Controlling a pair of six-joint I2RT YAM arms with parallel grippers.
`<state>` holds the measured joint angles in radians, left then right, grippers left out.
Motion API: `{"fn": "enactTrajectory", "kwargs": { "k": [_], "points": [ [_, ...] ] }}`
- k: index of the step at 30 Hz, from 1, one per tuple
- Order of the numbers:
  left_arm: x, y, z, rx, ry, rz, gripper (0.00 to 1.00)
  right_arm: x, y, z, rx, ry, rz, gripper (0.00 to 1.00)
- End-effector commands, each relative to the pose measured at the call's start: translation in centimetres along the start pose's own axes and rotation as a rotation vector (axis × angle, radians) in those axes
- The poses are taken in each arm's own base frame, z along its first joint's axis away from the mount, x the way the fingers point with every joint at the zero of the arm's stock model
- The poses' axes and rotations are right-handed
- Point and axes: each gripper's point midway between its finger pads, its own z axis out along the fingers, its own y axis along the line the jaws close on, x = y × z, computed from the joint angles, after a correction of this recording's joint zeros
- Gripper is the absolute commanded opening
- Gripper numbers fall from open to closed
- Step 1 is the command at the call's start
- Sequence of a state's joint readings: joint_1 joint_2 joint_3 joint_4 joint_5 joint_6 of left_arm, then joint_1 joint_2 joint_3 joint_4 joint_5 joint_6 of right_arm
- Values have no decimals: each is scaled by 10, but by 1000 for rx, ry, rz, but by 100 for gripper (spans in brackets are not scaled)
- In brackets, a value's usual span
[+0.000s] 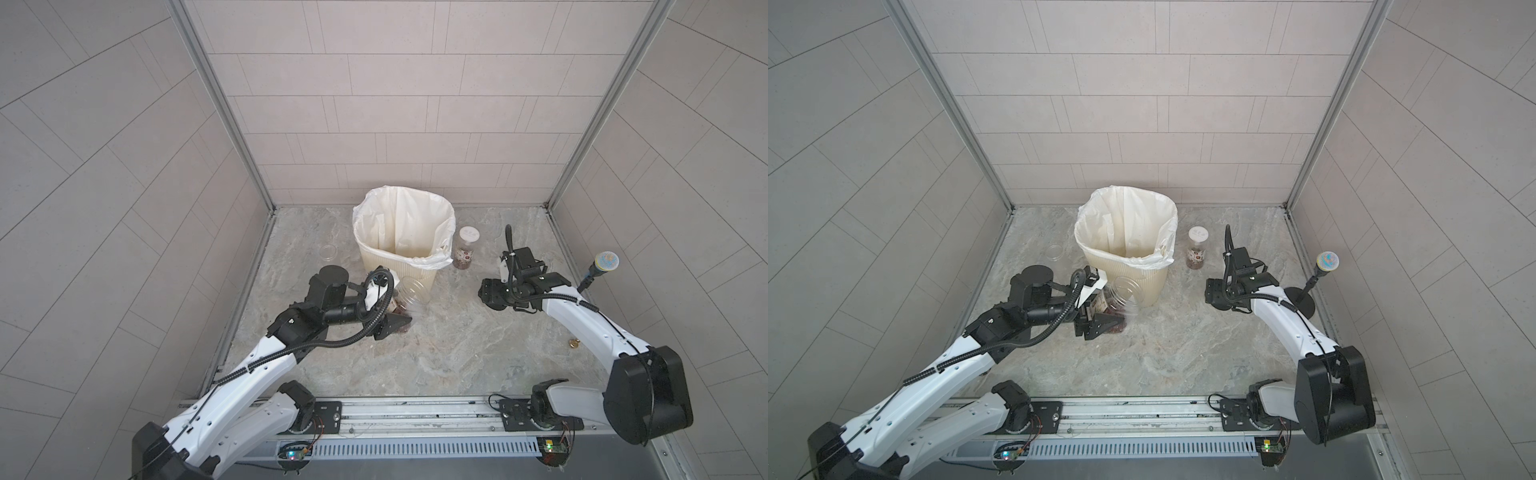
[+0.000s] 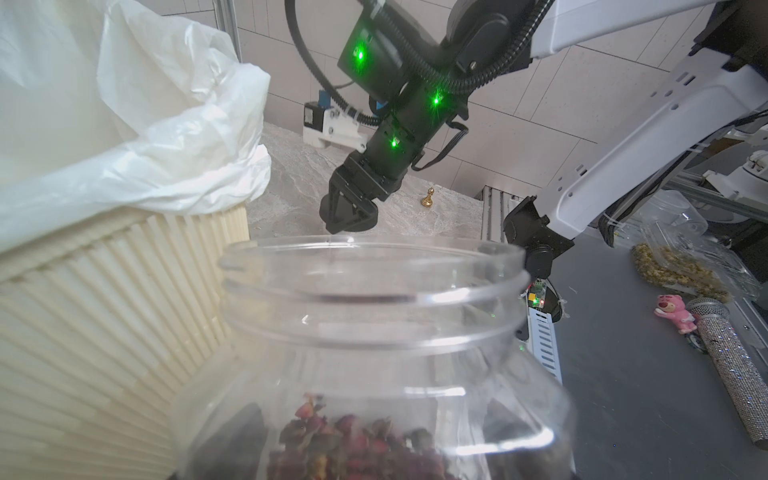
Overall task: Empty the moldy dried flower tea in the jars
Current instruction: Place the lid at the center of the board.
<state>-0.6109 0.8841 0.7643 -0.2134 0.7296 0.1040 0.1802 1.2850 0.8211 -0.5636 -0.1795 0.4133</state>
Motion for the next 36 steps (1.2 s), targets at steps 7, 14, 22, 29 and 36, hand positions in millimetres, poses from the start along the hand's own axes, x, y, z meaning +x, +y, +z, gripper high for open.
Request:
{"fn": "enactTrajectory", "kwargs": {
  "k": [7, 14, 22, 29, 36],
  "points": [
    [-7, 4, 1, -14, -50, 10, 66, 44, -22, 35, 74, 98, 65, 64],
    [-9, 4, 3, -6, -53, 10, 66, 47, -28, 38, 97, 95, 15, 91],
    [-10, 4, 5, 4, -57, 1, 66, 40, -21, 29, 58, 53, -5, 100],
    [-11, 6, 5, -2, -62, 0, 66, 20, -17, 2, 43, -69, -15, 100],
    [-22, 4, 6, 11, -87, -21, 66, -4, -1, -45, -50, -263, -21, 99]
  ]
}}
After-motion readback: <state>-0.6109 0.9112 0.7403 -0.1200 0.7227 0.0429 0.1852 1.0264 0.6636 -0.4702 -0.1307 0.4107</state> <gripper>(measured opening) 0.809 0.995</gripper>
